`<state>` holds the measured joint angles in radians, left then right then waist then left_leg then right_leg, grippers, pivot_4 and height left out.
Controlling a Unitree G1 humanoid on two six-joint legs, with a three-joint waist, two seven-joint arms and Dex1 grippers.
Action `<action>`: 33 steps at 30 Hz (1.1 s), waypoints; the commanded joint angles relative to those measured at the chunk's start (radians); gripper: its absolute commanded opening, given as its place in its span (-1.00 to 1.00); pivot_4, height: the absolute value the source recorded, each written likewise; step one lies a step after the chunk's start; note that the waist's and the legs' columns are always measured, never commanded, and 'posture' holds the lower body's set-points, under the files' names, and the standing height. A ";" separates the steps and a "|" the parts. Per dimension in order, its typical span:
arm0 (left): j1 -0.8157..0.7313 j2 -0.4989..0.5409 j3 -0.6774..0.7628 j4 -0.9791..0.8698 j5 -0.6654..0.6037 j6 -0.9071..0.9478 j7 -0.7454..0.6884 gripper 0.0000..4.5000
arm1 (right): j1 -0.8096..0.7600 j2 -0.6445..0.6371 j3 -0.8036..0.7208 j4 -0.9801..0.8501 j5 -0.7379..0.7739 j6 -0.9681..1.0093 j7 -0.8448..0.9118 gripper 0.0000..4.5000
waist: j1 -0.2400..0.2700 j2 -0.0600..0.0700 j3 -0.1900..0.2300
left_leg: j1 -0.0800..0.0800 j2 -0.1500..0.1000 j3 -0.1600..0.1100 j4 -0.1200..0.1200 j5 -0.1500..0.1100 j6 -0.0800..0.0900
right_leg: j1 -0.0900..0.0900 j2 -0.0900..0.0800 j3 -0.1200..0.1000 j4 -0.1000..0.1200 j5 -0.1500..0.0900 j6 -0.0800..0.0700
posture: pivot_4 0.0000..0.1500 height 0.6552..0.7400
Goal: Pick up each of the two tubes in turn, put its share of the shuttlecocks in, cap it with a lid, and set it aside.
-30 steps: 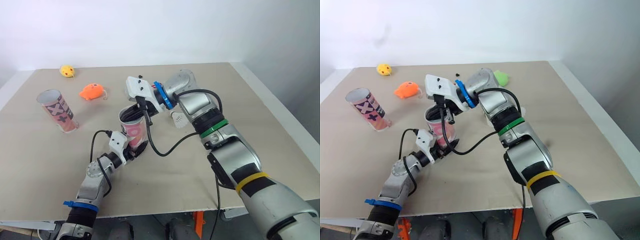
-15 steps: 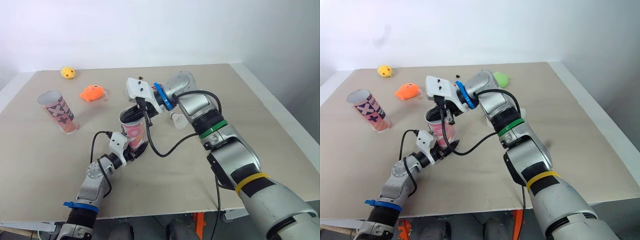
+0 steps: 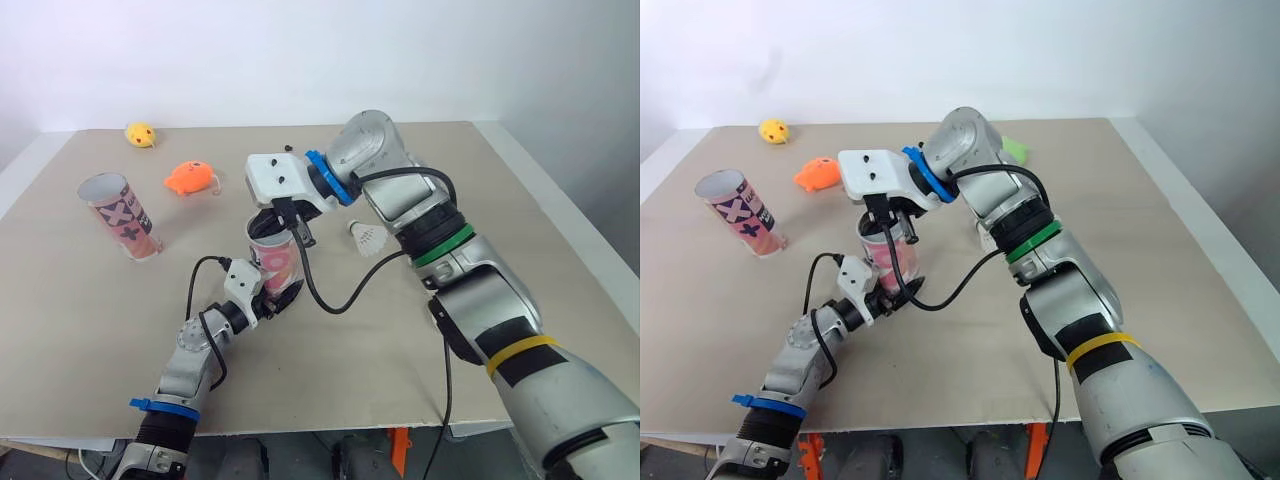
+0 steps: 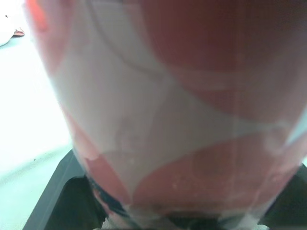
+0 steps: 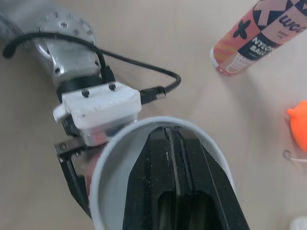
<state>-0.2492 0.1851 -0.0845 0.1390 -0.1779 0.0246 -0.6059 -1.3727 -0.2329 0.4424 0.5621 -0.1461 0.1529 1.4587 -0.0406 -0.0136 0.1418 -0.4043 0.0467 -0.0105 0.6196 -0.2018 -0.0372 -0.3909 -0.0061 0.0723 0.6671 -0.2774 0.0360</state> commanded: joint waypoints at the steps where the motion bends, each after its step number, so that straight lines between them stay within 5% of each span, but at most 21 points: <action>1: 0.010 0.003 -0.029 0.021 0.016 0.025 -0.005 0.41 | -0.062 -0.041 0.003 -0.008 -0.030 -0.031 -0.010 -0.97 | 0.001 0.000 0.002 | -0.001 0.000 0.000 0.000 0.000 0.000 | -0.001 -0.001 0.000 0.000 0.000 0.000 | 1.00 1.00; 27: 0.011 -0.003 -0.039 0.019 0.014 0.028 0.005 0.41 | 0.095 -0.047 0.185 -0.088 -0.147 -0.047 0.058 -0.97 | 0.003 0.000 0.000 | 0.004 0.000 0.000 0.000 0.000 0.000 | 0.003 -0.001 0.000 -0.001 -0.001 0.000 | 1.00 1.00; 33: 0.012 -0.002 -0.036 0.014 0.013 0.032 0.004 0.41 | 0.080 -0.024 0.050 -0.133 -0.005 0.067 0.087 -0.97 | 0.003 0.000 -0.001 | 0.005 0.000 0.000 -0.001 0.000 -0.001 | 0.005 -0.001 0.000 -0.001 -0.001 -0.001 | 1.00 1.00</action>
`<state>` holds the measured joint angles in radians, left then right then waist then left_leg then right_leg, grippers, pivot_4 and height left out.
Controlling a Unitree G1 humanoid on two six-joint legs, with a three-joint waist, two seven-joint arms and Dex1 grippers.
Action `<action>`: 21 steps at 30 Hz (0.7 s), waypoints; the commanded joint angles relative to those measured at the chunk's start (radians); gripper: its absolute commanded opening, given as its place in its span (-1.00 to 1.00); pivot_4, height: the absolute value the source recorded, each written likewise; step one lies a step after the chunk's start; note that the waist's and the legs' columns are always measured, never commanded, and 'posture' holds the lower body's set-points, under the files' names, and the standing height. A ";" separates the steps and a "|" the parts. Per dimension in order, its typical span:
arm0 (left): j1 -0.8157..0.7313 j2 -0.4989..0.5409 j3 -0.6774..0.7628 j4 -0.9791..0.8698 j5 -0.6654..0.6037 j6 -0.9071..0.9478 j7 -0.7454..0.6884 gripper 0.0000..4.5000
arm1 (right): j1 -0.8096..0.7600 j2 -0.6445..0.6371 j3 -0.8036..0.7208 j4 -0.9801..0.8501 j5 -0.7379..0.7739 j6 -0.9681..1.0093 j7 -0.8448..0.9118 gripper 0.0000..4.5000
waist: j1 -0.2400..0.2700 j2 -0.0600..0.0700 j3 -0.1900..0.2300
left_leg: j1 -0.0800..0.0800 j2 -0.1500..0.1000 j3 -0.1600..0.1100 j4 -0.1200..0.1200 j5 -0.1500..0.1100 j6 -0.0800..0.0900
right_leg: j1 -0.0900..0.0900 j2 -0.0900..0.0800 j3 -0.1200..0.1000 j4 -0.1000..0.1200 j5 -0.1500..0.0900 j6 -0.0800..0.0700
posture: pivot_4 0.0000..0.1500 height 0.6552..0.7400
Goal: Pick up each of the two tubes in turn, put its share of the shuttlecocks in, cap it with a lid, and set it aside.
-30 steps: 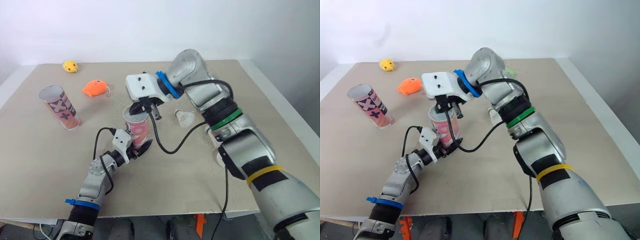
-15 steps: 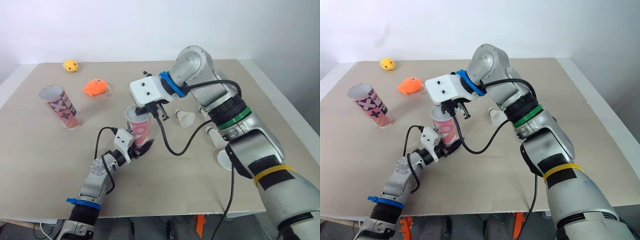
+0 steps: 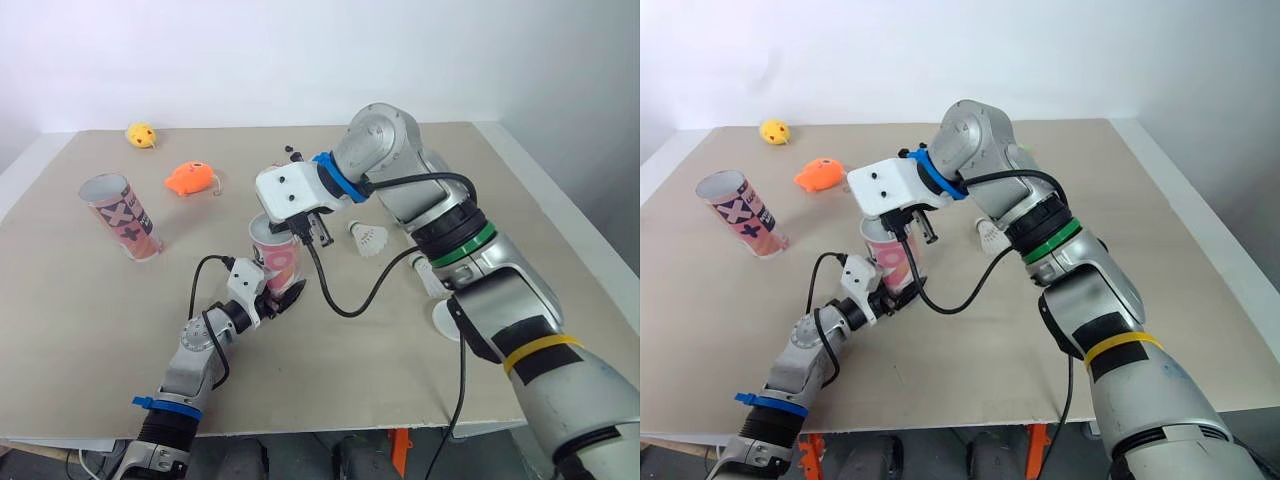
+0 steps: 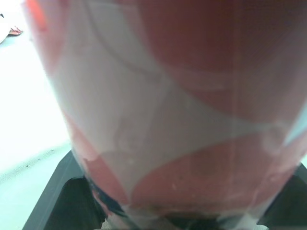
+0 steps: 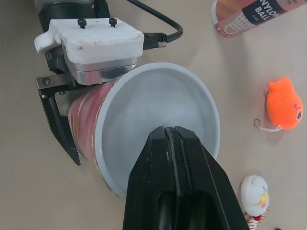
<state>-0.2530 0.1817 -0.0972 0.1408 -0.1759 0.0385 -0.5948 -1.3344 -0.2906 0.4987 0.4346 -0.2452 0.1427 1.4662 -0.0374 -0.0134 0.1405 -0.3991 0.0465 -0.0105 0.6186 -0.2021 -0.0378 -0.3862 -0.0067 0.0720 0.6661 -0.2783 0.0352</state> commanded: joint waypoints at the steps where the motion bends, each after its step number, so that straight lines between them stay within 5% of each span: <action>1: 0.017 0.003 -0.023 0.010 0.010 0.019 -0.008 0.41 | 0.036 0.035 -0.039 -0.018 0.126 0.099 0.080 -0.97 | 0.000 0.000 0.001 | 0.000 0.000 0.000 0.000 0.000 0.000 | 0.000 0.000 0.000 0.000 0.000 0.000 | 1.00 1.00; 6: 0.021 0.014 -0.013 -0.013 -0.011 0.042 -0.023 0.41 | 0.027 0.035 -0.241 -0.072 0.303 0.142 -0.001 -0.97 | 0.002 -0.001 0.005 | -0.007 0.000 -0.001 0.000 0.000 0.000 | -0.005 0.000 -0.001 0.000 0.003 -0.006 | 1.00 1.00; 8: 0.020 0.018 -0.005 -0.032 -0.033 0.065 -0.036 0.72 | 0.009 0.056 -0.336 -0.069 0.366 0.120 -0.098 -1.00 | 0.002 -0.003 0.009 | -0.009 0.000 -0.002 0.000 0.000 0.000 | -0.007 0.000 -0.002 0.000 0.003 -0.006 | 1.00 1.00; 10: 0.022 0.035 -0.007 -0.061 -0.052 0.093 -0.065 1.00 | 0.014 0.041 -0.423 -0.130 0.459 0.221 -0.138 -0.71 | 0.002 -0.003 0.011 | -0.009 0.000 -0.002 0.000 0.000 0.000 | -0.008 0.000 -0.001 0.000 0.003 -0.006 | 1.00 1.00; 12: 0.026 0.055 -0.005 -0.091 -0.069 0.119 -0.089 1.00 | 0.061 -0.001 -0.461 -0.215 0.518 0.296 -0.150 -0.42 | 0.003 -0.004 0.011 | -0.011 0.000 -0.002 0.000 -0.001 -0.002 | -0.008 0.000 -0.002 0.000 0.003 -0.006 | 1.00 1.00; 15: 0.042 0.095 0.007 -0.139 -0.096 0.159 -0.124 1.00 | 0.178 -0.071 -0.491 -0.359 0.584 0.392 -0.183 0.40 | 0.002 -0.005 0.011 | -0.011 0.000 -0.002 0.000 -0.003 -0.004 | -0.008 0.000 -0.001 -0.001 0.002 -0.005 | 1.00 1.00; 18: 0.071 0.161 0.028 -0.189 -0.130 0.188 -0.176 1.00 | 0.315 -0.134 -0.512 -0.485 0.624 0.458 -0.228 0.97 | -0.001 -0.006 0.012 | -0.011 0.000 -0.001 0.000 -0.004 -0.003 | -0.008 -0.001 -0.001 -0.002 0.001 -0.005 | 1.00 1.00; 21: 0.097 0.259 0.079 -0.234 -0.196 0.195 -0.279 1.00 | 0.521 -0.191 -0.518 -0.606 0.642 0.492 -0.281 0.97 | -0.009 -0.005 0.013 | -0.012 0.001 0.001 -0.001 -0.005 -0.002 | -0.012 0.000 0.002 0.000 0.001 -0.006 | 1.00 1.00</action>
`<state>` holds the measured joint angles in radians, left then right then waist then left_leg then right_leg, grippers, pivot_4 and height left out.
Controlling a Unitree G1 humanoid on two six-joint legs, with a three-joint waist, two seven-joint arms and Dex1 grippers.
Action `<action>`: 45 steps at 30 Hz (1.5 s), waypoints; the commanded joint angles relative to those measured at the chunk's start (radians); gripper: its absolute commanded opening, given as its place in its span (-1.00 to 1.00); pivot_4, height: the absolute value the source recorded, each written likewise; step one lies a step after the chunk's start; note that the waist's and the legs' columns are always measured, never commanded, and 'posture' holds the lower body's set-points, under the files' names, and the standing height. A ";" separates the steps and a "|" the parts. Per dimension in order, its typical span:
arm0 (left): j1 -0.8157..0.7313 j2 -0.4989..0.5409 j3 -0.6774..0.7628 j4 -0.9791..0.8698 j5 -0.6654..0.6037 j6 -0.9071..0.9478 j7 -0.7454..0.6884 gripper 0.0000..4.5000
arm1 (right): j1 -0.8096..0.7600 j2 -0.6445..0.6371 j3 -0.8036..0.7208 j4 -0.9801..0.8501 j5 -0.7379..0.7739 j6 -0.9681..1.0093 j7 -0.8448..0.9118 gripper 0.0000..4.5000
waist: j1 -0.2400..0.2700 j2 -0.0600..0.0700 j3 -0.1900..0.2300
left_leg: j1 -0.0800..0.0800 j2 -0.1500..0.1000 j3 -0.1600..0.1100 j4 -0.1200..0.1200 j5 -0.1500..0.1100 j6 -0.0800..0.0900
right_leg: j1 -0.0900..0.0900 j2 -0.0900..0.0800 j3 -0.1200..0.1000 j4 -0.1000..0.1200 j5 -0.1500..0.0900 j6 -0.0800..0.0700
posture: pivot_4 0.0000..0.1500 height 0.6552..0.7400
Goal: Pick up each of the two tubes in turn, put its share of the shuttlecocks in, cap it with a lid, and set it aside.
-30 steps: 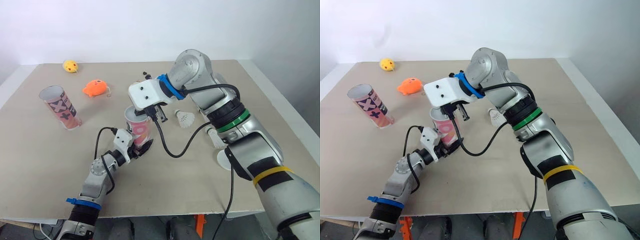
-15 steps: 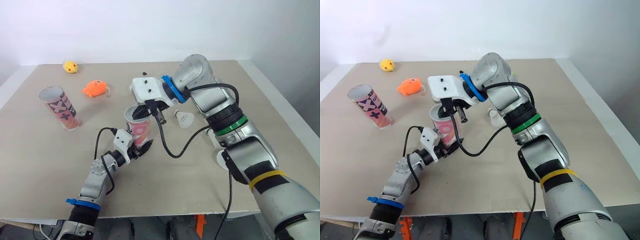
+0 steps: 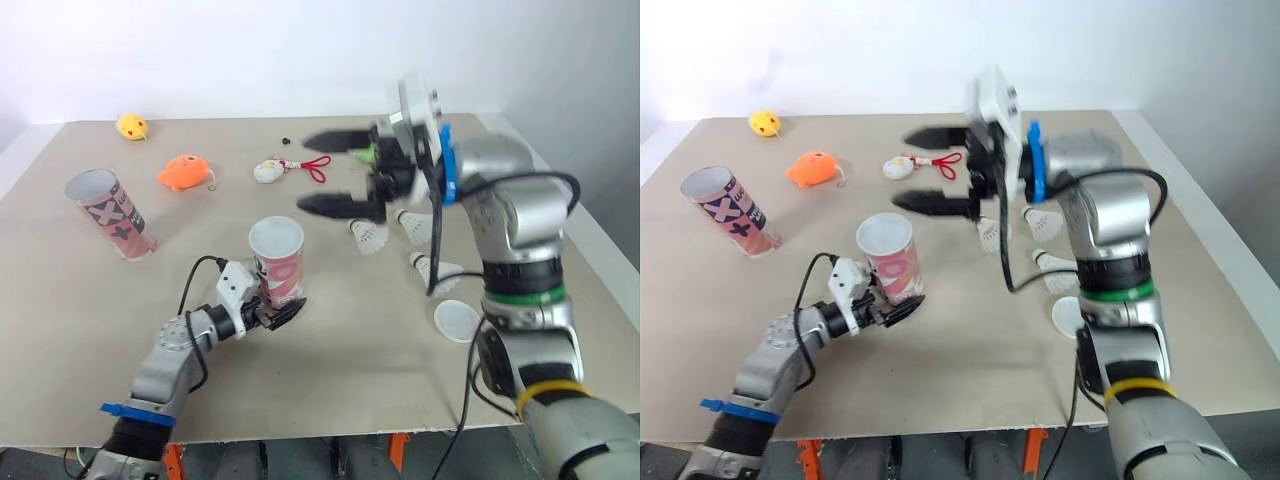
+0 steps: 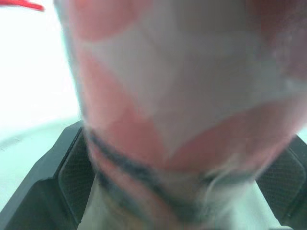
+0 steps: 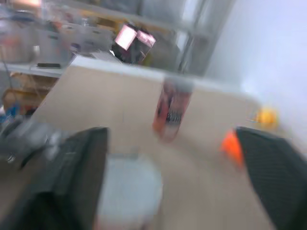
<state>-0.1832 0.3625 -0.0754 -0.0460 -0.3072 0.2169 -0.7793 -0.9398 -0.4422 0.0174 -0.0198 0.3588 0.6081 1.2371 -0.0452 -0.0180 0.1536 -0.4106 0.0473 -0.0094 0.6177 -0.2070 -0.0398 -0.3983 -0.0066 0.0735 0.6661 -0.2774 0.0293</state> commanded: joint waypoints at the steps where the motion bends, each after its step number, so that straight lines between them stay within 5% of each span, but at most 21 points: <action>1: 0.029 0.108 0.075 -0.063 -0.094 0.031 -0.125 1.00 | 0.193 -0.051 -0.034 -0.186 0.041 0.028 -0.068 0.97 | -0.001 -0.001 0.000 | -0.002 0.001 0.000 0.000 0.000 0.000 | -0.002 0.001 0.000 0.000 0.000 0.000 | 1.00 1.00; 10: -0.050 0.279 0.106 -0.123 -0.274 0.262 -0.292 1.00 | 0.594 0.054 0.125 -0.096 -0.167 -0.320 -0.310 0.97 | -0.002 -0.002 0.007 | -0.010 0.001 -0.001 0.004 0.000 0.000 | -0.008 0.002 -0.001 0.002 -0.003 0.005 | 1.00 1.00; 25: -0.061 0.228 0.021 -0.090 -0.189 0.240 -0.266 1.00 | 0.492 0.248 0.267 0.076 -0.216 -0.416 -0.392 0.97 | -0.001 -0.004 0.010 | -0.010 0.002 -0.001 0.007 0.000 -0.001 | -0.008 0.003 -0.001 0.002 0.002 0.000 | 1.00 1.00; 28: -0.056 0.224 0.026 -0.090 -0.184 0.233 -0.259 1.00 | 0.479 0.253 0.267 0.099 -0.216 -0.425 -0.388 0.97 | -0.001 -0.004 0.010 | -0.010 0.002 -0.001 0.007 0.000 -0.001 | -0.008 0.003 -0.001 0.003 0.002 0.000 | 1.00 1.00; 30: -0.050 0.225 0.033 -0.090 -0.178 0.226 -0.255 1.00 | 0.484 0.248 0.265 0.104 -0.213 -0.428 -0.381 0.69 | -0.001 -0.004 0.010 | -0.010 0.002 -0.001 0.008 0.000 -0.001 | -0.008 0.003 -0.001 0.003 0.002 0.000 | 1.00 1.00; 45: -0.165 0.255 0.131 -0.076 -0.204 0.220 -0.233 1.00 | 0.556 0.180 0.138 -0.089 -0.110 -0.336 -0.434 0.69 | 0.000 -0.005 0.012 | -0.011 0.002 -0.002 0.016 0.000 -0.001 | -0.009 0.003 -0.001 0.011 0.001 0.001 | 1.00 1.00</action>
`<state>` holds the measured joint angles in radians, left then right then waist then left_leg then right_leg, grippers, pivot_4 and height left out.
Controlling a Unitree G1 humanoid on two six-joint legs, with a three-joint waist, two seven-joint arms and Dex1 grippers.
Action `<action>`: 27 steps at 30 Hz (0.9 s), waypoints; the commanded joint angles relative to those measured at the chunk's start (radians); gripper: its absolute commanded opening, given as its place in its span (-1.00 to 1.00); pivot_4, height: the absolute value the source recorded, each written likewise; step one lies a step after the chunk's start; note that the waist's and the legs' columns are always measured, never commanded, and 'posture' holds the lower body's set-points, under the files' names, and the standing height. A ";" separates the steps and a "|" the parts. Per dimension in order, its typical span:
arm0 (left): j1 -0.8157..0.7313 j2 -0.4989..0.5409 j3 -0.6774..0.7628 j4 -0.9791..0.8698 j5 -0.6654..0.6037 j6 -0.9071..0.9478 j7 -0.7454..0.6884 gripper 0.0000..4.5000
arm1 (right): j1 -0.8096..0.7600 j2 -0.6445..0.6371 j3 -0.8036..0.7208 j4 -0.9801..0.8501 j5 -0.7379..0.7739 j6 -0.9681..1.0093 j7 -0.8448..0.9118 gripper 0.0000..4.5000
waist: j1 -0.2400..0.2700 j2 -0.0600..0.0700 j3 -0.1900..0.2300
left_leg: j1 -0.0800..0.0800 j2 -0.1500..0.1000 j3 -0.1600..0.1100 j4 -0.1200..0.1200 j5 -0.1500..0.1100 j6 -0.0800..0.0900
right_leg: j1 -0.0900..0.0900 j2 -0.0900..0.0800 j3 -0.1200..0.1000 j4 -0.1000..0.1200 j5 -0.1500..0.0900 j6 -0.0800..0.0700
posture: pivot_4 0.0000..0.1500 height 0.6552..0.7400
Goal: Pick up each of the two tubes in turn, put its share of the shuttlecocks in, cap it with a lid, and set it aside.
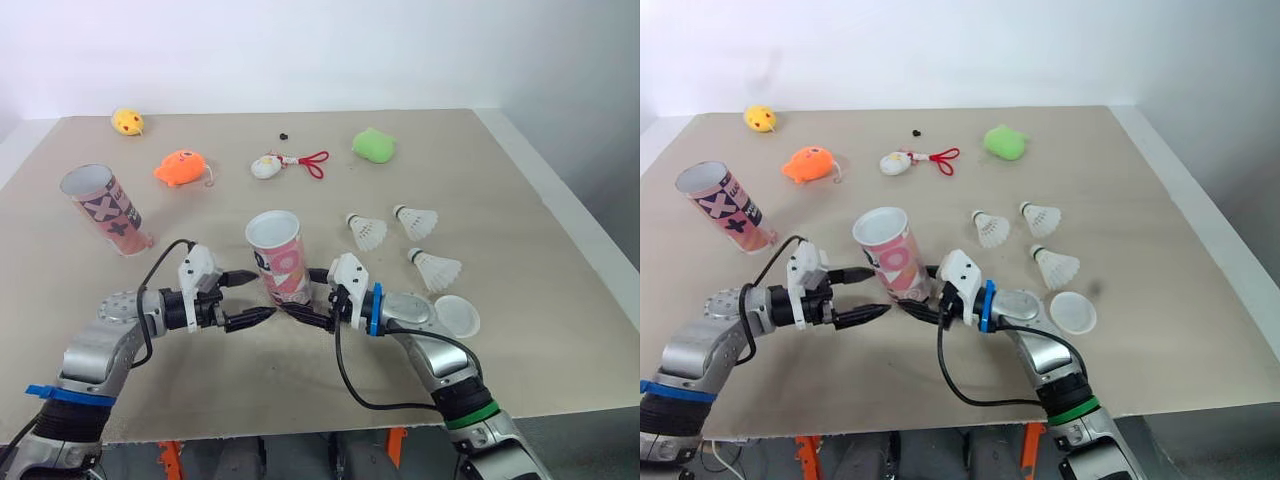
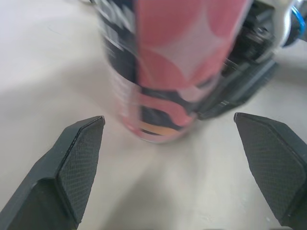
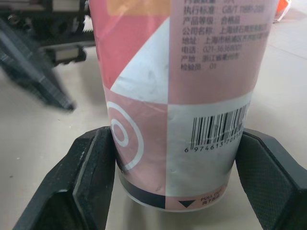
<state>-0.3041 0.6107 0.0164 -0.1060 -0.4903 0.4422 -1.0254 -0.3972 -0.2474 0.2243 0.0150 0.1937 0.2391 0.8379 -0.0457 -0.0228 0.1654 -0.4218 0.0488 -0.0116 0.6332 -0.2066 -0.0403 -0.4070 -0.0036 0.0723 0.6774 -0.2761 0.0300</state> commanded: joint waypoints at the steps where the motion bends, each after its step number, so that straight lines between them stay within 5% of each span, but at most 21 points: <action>1: -0.057 0.003 0.040 -0.015 -0.023 -0.004 0.014 1.00 | 0.030 -0.025 -0.078 -0.152 0.065 0.052 -0.041 0.69 | 0.001 0.000 0.000 | 0.000 0.000 0.000 0.001 0.000 0.000 | 0.000 0.000 0.000 0.001 0.000 0.000 | 1.00 1.00; 8: -0.095 -0.036 -0.027 -0.020 -0.025 0.013 -0.009 1.00 | 0.130 -0.082 -0.007 -0.201 0.007 0.053 -0.049 0.69 | -0.001 -0.001 0.000 | 0.000 -0.001 0.000 0.002 0.000 0.000 | 0.000 0.000 0.000 0.002 -0.001 0.001 | 1.00 1.00; 27: -0.267 -0.100 -0.059 0.007 -0.056 0.042 -0.055 1.00 | 0.131 -0.103 -0.286 -0.421 0.103 0.141 -0.285 0.69 | 0.005 -0.001 0.001 | -0.001 -0.001 -0.001 0.003 0.002 -0.001 | 0.000 0.001 0.000 0.004 -0.002 0.004 | 1.00 1.00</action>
<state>-0.5354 0.5184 -0.0440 -0.0868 -0.5280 0.4870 -1.0761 -0.2541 -0.3345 0.0159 -0.3251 0.2722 0.3750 0.5989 -0.0407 -0.0241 0.1663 -0.4226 0.0480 -0.0134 0.6367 -0.2050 -0.0408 -0.4067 -0.0031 0.0722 0.6815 -0.2781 0.0342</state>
